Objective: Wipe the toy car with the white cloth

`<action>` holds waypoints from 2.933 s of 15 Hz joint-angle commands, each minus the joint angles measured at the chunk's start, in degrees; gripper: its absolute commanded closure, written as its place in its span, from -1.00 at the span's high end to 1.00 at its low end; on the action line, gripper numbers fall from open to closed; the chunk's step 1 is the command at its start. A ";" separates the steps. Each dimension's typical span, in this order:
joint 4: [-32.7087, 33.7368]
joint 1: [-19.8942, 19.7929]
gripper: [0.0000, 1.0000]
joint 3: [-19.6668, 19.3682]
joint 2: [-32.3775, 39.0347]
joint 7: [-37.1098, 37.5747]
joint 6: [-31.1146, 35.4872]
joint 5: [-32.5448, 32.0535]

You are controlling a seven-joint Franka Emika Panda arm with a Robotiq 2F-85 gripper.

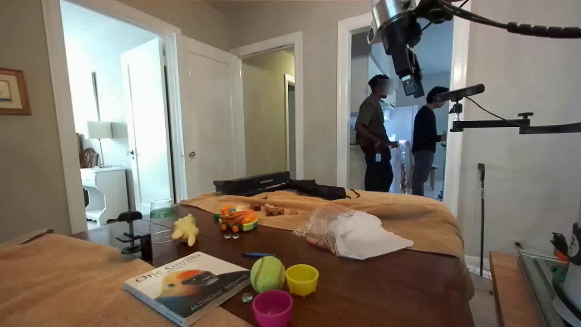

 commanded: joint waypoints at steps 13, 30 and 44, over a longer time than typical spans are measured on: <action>-2.66 -0.79 1.00 -3.36 7.02 0.82 11.92 -0.96; -5.28 -3.52 1.00 -5.15 28.39 4.12 34.41 -0.01; -14.26 -3.11 1.00 -4.30 34.70 19.02 57.51 -15.97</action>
